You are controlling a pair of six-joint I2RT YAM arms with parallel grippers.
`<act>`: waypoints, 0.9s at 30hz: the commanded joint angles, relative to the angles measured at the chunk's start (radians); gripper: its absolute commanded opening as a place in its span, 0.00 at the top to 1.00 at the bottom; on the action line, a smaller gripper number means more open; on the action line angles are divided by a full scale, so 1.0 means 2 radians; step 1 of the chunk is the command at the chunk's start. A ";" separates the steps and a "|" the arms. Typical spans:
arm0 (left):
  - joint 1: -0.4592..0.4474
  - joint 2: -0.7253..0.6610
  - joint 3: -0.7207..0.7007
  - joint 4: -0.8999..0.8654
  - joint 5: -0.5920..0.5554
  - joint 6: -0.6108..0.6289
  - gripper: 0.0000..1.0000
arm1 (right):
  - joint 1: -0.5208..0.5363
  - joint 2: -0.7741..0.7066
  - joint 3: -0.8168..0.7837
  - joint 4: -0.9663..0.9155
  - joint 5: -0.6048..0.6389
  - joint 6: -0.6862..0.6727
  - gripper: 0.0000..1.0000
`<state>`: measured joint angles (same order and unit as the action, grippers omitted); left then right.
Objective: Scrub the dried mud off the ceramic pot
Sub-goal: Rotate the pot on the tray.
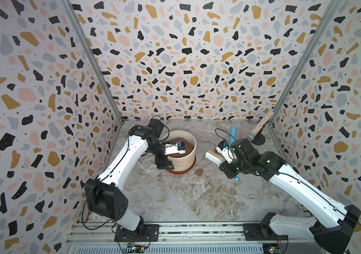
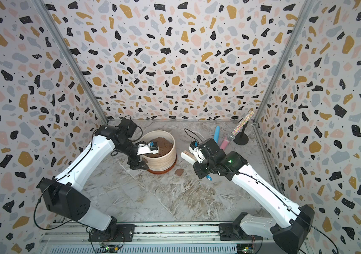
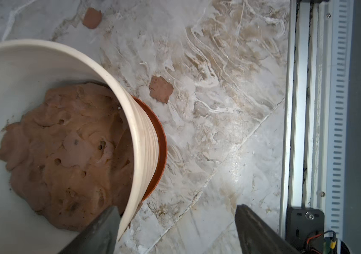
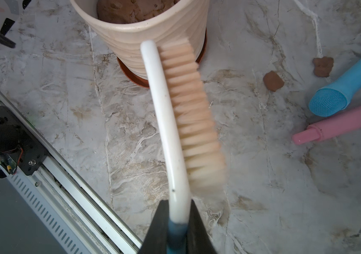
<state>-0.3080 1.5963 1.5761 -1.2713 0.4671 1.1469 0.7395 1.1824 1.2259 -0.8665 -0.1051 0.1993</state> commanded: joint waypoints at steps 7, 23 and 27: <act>-0.021 0.079 0.063 -0.031 -0.036 0.025 0.33 | 0.000 -0.019 -0.036 0.045 -0.030 0.032 1.00; -0.086 0.099 0.055 -0.011 -0.089 -0.032 0.95 | -0.016 -0.035 -0.064 0.050 0.004 0.032 1.00; -0.107 0.102 0.080 0.000 -0.091 -0.104 0.97 | -0.062 -0.039 -0.080 0.050 -0.023 0.052 1.00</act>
<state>-0.4721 1.7885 1.6920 -1.2533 0.2569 1.0569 0.6567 1.1343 1.0767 -0.7712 -0.1375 0.2687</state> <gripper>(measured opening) 0.089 0.134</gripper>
